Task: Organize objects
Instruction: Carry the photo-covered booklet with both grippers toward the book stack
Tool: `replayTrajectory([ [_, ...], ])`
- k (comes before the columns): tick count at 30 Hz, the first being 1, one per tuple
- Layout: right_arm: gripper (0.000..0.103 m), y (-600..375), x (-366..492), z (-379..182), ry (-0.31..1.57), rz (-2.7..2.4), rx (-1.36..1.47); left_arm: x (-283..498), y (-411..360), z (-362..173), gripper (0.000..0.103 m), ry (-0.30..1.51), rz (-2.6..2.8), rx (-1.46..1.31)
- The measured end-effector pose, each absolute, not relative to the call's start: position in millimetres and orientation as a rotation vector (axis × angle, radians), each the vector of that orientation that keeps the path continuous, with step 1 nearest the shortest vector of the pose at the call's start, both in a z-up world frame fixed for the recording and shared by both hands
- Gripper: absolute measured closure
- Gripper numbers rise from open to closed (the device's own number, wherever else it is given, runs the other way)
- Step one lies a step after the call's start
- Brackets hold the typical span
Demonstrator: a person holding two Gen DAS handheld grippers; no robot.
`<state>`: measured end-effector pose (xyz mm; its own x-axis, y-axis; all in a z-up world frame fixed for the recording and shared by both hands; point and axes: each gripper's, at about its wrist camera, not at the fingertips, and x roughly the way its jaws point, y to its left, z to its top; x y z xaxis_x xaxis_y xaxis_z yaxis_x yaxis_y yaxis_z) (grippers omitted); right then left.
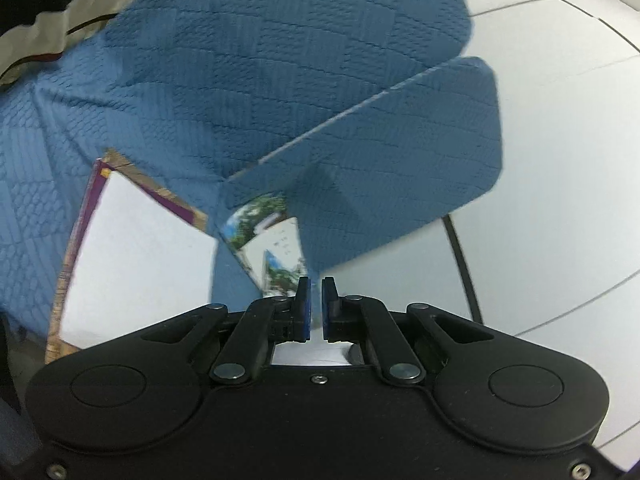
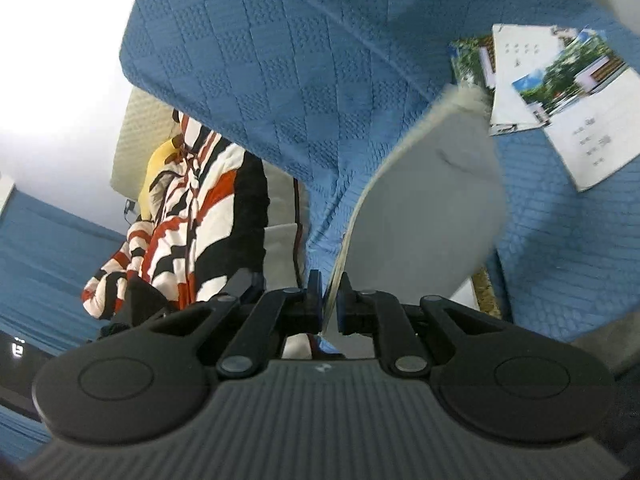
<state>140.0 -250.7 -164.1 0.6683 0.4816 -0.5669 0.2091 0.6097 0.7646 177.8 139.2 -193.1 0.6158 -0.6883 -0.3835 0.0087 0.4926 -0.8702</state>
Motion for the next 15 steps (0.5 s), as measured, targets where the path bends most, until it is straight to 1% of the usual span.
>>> replayTrajectory([
  [4, 0.095, -241.5, 152.4, -188.6, 0.897, 0.162, 0.937, 178.7, 152.4, -223.3, 0.099, 0.852, -0.439, -0.992],
  [10, 0.095, -235.1, 167.0, -204.9, 0.943, 0.135, 0.853, 180.1, 162.8, -269.6, 0.098, 0.909, -0.390, -0.999],
  [15, 0.095, -233.2, 176.1, -228.2, 1.011, 0.111, 0.770, 187.5, 161.6, -296.1, 0.095, 0.964, -0.342, -0.940],
])
